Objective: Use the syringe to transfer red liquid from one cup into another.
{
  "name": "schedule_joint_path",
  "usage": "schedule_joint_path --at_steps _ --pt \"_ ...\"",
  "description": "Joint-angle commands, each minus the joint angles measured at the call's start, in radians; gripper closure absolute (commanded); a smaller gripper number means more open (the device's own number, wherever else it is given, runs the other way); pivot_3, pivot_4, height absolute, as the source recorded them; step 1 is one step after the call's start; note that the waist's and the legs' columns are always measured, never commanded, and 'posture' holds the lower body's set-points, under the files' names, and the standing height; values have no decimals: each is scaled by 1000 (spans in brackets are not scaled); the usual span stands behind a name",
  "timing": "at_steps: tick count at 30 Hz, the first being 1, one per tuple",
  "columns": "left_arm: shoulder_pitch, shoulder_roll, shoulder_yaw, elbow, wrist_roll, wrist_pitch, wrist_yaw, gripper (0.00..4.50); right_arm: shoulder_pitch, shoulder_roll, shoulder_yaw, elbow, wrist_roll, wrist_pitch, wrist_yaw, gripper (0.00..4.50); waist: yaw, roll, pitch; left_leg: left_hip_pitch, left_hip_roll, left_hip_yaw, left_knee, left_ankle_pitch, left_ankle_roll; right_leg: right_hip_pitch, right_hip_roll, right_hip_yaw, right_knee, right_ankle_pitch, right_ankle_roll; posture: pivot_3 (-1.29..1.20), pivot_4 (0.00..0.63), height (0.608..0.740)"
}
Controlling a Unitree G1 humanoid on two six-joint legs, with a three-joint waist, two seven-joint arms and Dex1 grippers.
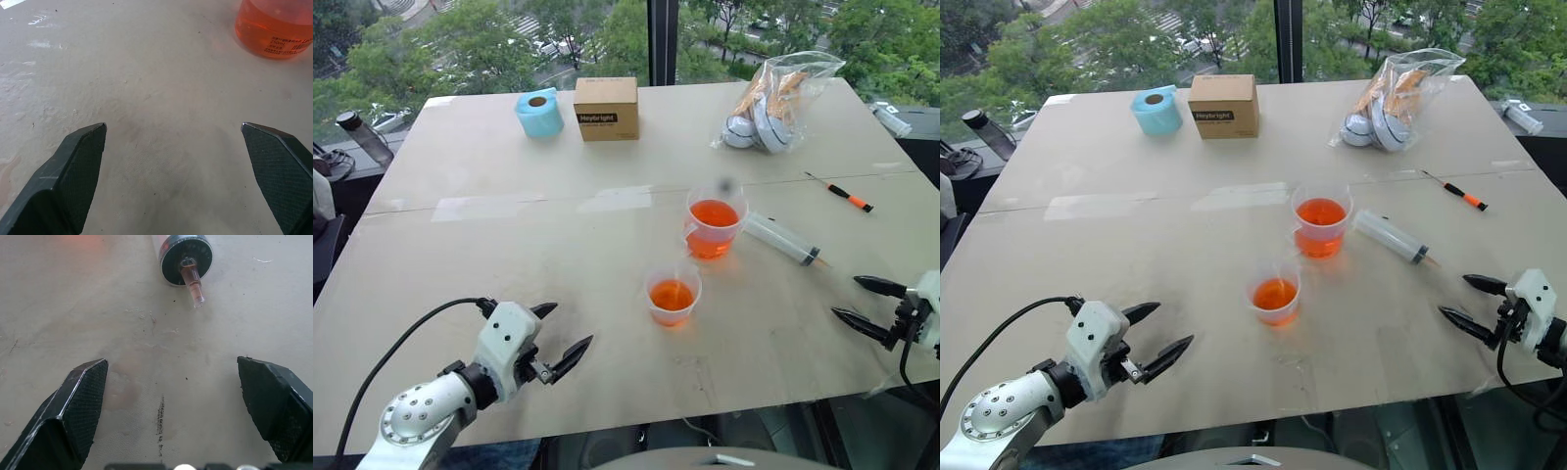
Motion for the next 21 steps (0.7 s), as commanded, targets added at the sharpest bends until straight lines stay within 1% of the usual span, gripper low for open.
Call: schedule_joint_path --at_steps 1,6,21 --pt "26 -19 13 -24 5 -51 -4 0 -9 -35 -9 -47 12 15 3 63 0 0 0 0 0 0 0 0 0 0 0 0 0 0 0 0 150 740" --pt "51 -52 -6 6 32 -104 -1 0 -8 -69 -2 -54 -2 42 14 63 -1 1 0 0 0 1 0 0 0 0 0 0 0 0 0 0 150 740" --pt "74 -70 -20 63 59 -202 -29 0 -32 -115 30 -42 -20 77 37 63 0 1 0 0 0 0 -1 0 0 0 0 0 -1 0 0 0 150 740"
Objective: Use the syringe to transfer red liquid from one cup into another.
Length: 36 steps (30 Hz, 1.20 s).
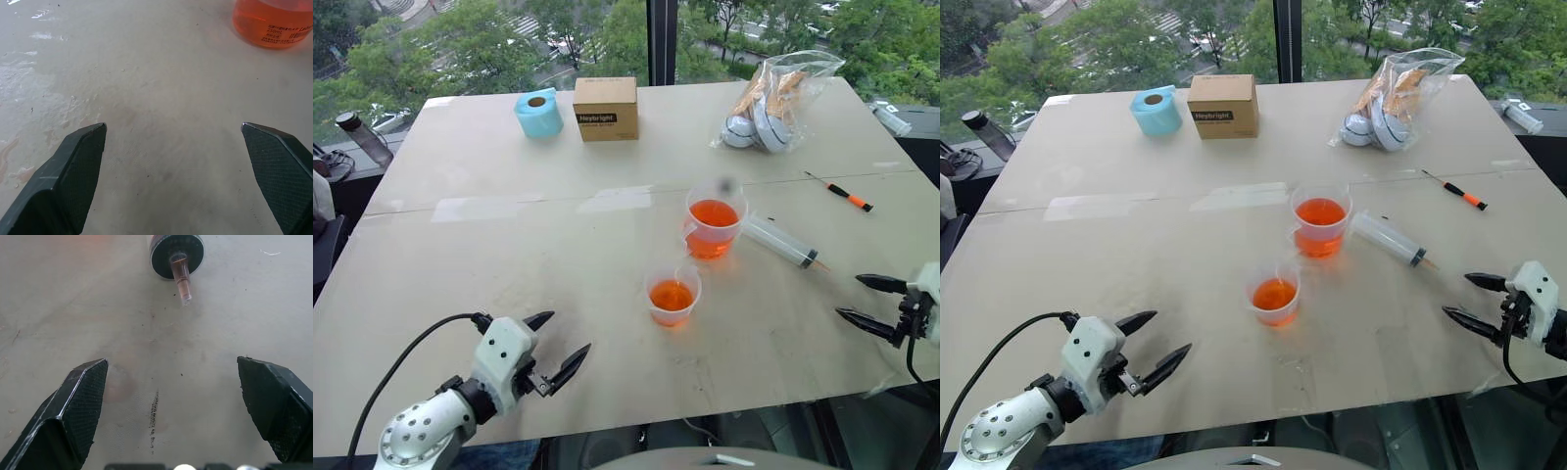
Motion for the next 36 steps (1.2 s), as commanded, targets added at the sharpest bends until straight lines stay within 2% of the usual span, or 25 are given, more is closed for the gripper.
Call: schedule_joint_path --at_steps 1,6,10,16,18,20,24,27,28,32,36 --pt "-1 -4 -6 4 3 -44 -12 0 -18 -35 -6 -17 7 17 19 63 0 0 0 0 0 0 0 0 0 0 0 0 0 0 0 0 150 740" --pt "-86 58 29 2 -70 -3 -70 0 -84 -109 7 -180 33 278 -40 63 -1 2 0 0 0 0 0 0 0 -1 0 0 1 0 0 0 150 740" --pt "-161 119 61 -73 -224 92 -116 0 -176 -186 63 -369 31 477 -88 63 -4 3 0 -2 0 0 0 0 0 -3 0 0 2 0 0 0 150 740" --pt "-329 244 96 -180 -400 233 -102 0 -511 -293 313 -491 17 861 -59 63 -4 3 1 -4 0 0 -1 0 0 -4 0 0 0 2 3 0 150 740" --pt "-415 291 90 -191 -451 298 -76 0 -656 -273 439 -459 -42 942 -65 63 -3 3 1 -4 0 -1 -2 0 0 -5 0 -1 0 2 3 0 150 740" --pt "-521 349 67 -205 -511 379 -44 0 -811 -208 575 -414 -89 1037 -66 63 -8 2 2 -5 0 -1 -3 1 -1 -6 0 0 0 2 3 0 150 740" --pt "-695 410 23 -212 -568 482 32 0 -966 -99 726 -297 -175 1063 -83 63 -17 0 3 -7 -1 -1 -4 3 -5 -7 1 0 -2 2 3 0 150 740" --pt "-807 460 -19 -224 -560 554 85 0 -1035 -18 788 -194 -216 1057 -87 63 -19 0 3 -13 -1 -2 -3 4 -6 -11 2 -2 -4 2 4 0 150 740" --pt "-839 471 -30 -230 -565 577 104 0 -1050 3 804 -164 -227 1051 -84 63 -20 -1 3 -20 -1 -2 -1 4 -6 -20 3 -1 -1 3 4 0 150 740" --pt "-1020 455 -69 -263 -719 671 225 0 -1113 92 869 6 -292 997 -73 63 -22 -2 4 -21 -2 -1 -1 5 -7 -20 4 -2 0 3 5 0 150 740" --pt "-1082 478 -67 -256 -815 720 261 0 -1183 179 877 173 -336 956 -79 63 -27 -2 4 -20 -2 -1 1 5 -8 -20 5 -1 3 3 5 0 150 740"
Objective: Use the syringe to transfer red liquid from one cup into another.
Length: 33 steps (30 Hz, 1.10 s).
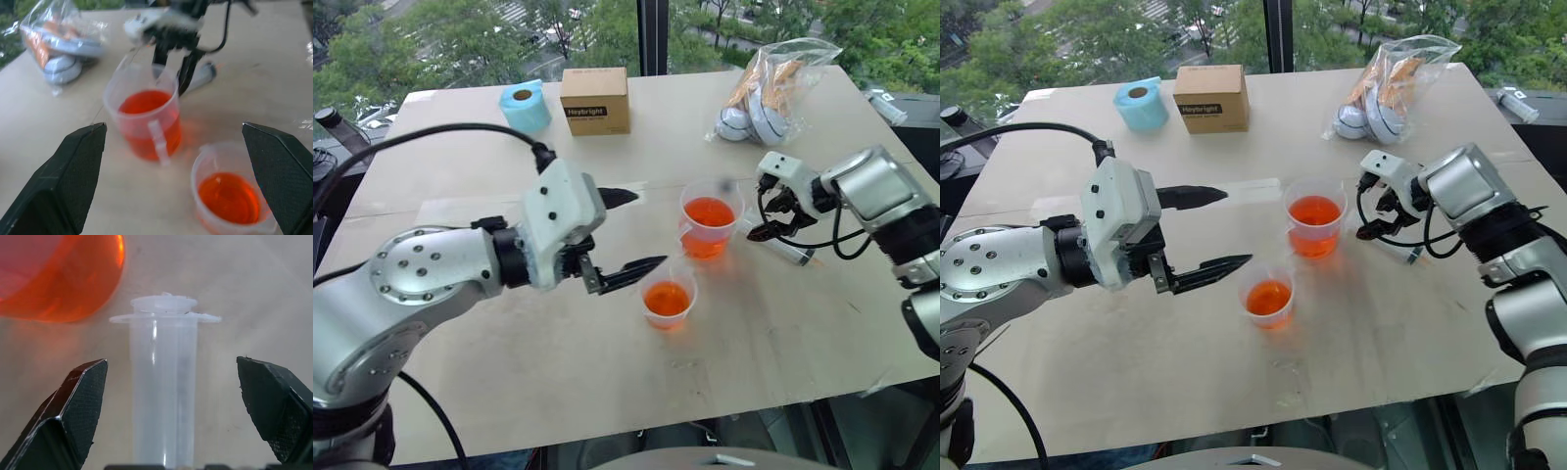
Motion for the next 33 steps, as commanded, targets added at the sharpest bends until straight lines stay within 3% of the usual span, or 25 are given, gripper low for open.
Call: schedule_joint_path --at_steps 1,7,13,14,21,28,31,33 --pt "-27 39 11 -5 -71 42 18 0 -81 49 -12 134 -50 -46 -4 63 -4 0 0 1 0 0 0 0 0 0 0 0 1 0 0 0 150 740" --pt "-69 87 22 14 -146 57 7 0 -137 131 3 341 -131 -130 12 63 -3 0 0 2 0 0 2 2 -2 0 6 0 3 0 0 0 150 740" --pt "-90 115 9 27 -131 44 -35 0 -120 158 12 350 -191 -156 53 2857 -3 0 0 1 0 0 2 2 -3 -1 6 0 3 0 0 0 150 740" --pt "-93 116 8 28 -130 43 -39 0 -117 159 10 344 -197 -155 56 3012 -3 0 0 1 0 0 2 2 -3 -1 6 0 3 0 0 0 150 740" --pt "-92 119 8 45 -87 28 -85 0 -155 105 -90 270 -171 -58 61 3012 -2 0 0 1 0 0 2 2 -3 -1 6 0 3 0 0 0 150 740" --pt "-150 71 10 168 -13 -22 -121 0 -158 -36 -377 -136 -11 200 7 3012 4 0 2 -1 0 -1 2 2 -3 -3 6 0 3 0 0 0 150 740" --pt "-227 45 -10 245 33 -52 -153 0 -192 -31 -474 -281 38 254 -62 3012 -4 0 2 0 0 1 1 2 -3 -3 6 0 4 0 0 0 150 740" --pt "-321 11 -28 337 77 -95 -185 0 -241 49 -612 -348 102 271 -144 3012 -4 0 2 0 0 2 1 2 -3 -3 6 0 5 0 0 0 150 740"
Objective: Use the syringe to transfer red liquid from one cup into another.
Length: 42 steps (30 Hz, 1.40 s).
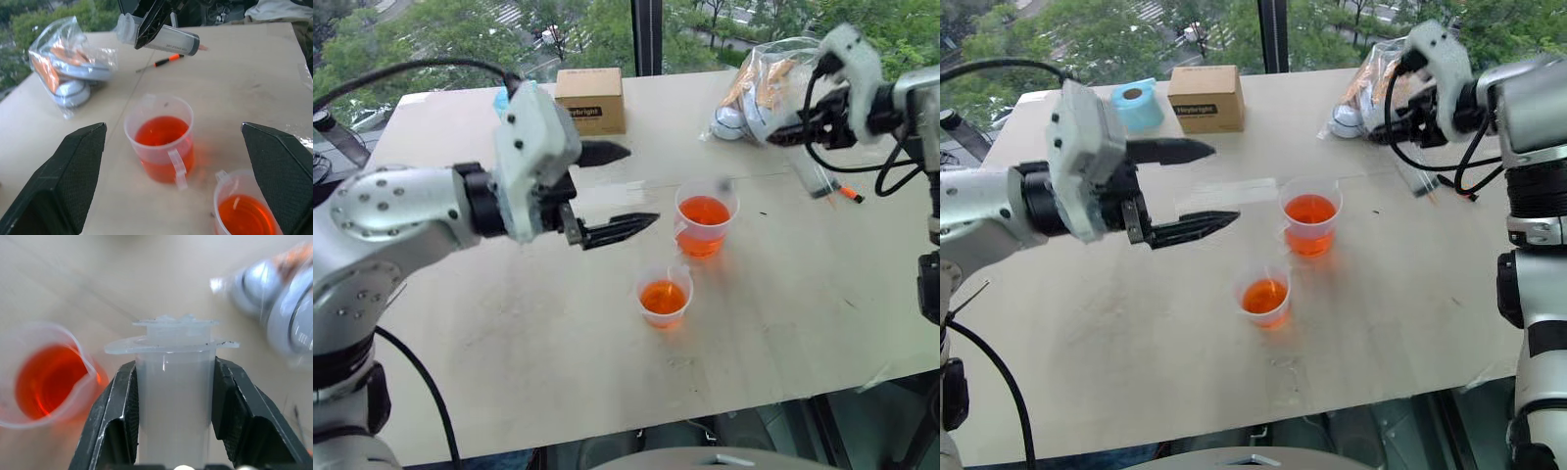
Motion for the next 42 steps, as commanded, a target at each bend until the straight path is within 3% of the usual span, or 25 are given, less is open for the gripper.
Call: schedule_joint_path --at_steps 1,5,10,19,27,42 --pt "-145 -49 -10 144 88 -92 -48 0 -78 113 -223 -163 109 -9 -131 3012 -1 0 0 0 0 0 0 0 0 -1 1 0 1 0 0 0 150 740" --pt "-279 -162 -51 286 176 -146 -33 0 23 281 -363 -318 204 -143 -256 3012 6 -2 -1 1 0 0 0 0 0 -1 1 0 9 0 0 0 150 740" --pt "-361 -286 -76 362 227 -181 -48 0 221 449 -347 -482 246 -375 -380 3012 8 -6 -2 -1 -2 -1 5 0 1 -1 0 0 12 0 0 0 150 740" --pt "-436 -397 -121 476 292 -181 -108 0 433 487 -277 -504 241 -620 -459 3012 -8 -6 -1 1 -1 0 5 1 -1 -2 1 1 14 0 0 0 150 740" --pt "-452 -489 -160 539 370 -233 -168 0 543 557 -242 -570 297 -629 -567 3012 -18 -6 -1 1 -1 0 5 1 -1 -2 1 1 14 0 0 0 150 740" --pt "-428 -519 -218 569 470 -262 -297 0 662 597 -165 -612 316 -681 -667 3012 -21 -6 -1 1 -1 0 5 1 -1 -2 1 2 14 0 0 0 150 740"
